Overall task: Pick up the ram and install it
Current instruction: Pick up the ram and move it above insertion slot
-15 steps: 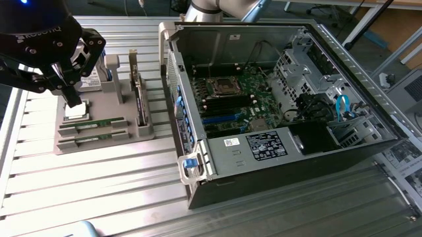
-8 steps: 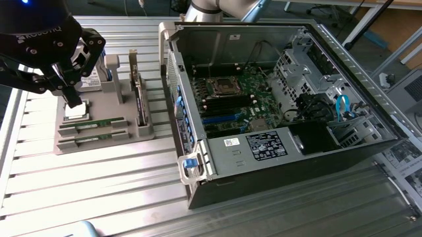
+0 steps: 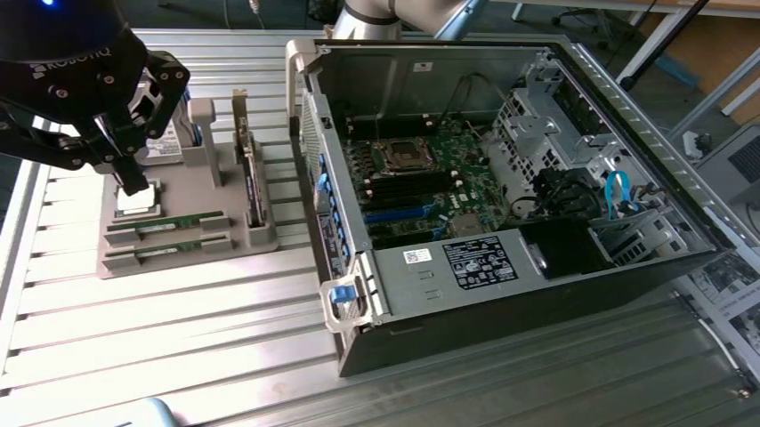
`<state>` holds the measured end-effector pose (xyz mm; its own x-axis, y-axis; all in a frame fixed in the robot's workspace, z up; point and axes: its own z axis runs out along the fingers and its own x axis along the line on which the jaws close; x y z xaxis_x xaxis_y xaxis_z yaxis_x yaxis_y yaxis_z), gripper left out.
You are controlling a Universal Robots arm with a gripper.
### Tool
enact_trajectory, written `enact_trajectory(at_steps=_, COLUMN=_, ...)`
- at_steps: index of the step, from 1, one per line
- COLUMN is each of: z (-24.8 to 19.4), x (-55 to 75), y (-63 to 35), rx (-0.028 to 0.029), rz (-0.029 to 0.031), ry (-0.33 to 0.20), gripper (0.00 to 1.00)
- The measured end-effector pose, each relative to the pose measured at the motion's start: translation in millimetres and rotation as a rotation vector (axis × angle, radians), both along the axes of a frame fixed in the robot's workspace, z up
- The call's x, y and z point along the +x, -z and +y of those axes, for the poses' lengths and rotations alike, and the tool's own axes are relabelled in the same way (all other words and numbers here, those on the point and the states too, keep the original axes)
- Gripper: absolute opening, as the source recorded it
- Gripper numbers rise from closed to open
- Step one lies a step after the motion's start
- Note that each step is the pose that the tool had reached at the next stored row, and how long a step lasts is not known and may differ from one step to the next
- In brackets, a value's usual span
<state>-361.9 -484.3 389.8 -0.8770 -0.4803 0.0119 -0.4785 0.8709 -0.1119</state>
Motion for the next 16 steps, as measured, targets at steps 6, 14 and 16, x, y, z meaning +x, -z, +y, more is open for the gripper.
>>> enact_trajectory(at_steps=6, z=0.0, x=0.0, y=0.1, rx=-0.0053, rz=0.0000, ry=-0.019, gripper=0.11)
enact_trajectory(at_steps=14, z=0.0, x=0.0, y=0.2, rx=-0.0136, rz=0.0000, ry=-0.046, gripper=0.11)
enact_trajectory(at_steps=16, z=0.0, x=0.0, y=0.2, rx=-0.0155, rz=0.0000, ry=-0.053, gripper=0.11)
